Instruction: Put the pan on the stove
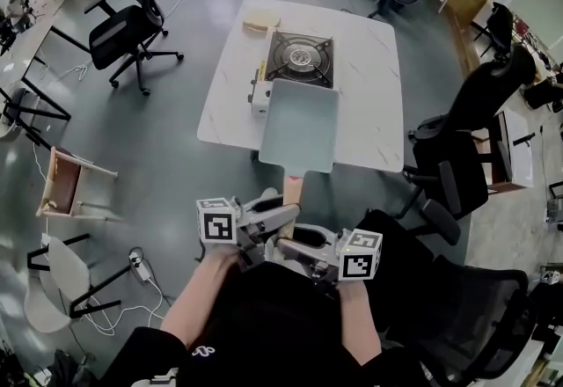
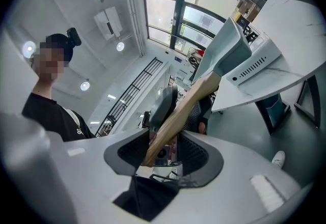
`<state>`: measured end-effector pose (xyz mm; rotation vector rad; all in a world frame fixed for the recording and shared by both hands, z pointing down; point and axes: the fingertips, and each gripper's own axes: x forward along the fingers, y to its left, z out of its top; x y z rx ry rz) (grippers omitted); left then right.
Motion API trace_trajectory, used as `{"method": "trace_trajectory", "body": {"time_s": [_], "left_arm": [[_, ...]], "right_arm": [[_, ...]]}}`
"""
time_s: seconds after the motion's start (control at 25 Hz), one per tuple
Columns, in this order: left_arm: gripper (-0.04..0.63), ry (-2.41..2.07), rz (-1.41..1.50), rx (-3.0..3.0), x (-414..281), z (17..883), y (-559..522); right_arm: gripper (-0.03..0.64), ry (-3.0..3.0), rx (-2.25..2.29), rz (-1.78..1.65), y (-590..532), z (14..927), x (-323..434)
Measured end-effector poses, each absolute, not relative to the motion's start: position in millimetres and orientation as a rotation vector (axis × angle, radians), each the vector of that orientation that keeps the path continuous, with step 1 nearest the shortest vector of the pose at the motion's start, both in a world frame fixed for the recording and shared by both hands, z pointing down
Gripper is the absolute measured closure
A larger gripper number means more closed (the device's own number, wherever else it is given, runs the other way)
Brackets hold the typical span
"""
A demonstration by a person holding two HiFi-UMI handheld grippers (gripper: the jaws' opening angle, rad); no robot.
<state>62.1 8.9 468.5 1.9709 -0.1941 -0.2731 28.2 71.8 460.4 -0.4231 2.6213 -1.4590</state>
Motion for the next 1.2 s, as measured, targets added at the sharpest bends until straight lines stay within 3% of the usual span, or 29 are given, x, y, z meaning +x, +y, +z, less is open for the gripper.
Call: {"method": "trace_trajectory", "body": {"time_s": [1.2], "left_arm": [[0.383,-0.193,-0.275,1.912,70,480,-102]], "right_arm": [[0.434,2.577,-0.455,-1.534,-40,468,36]]}}
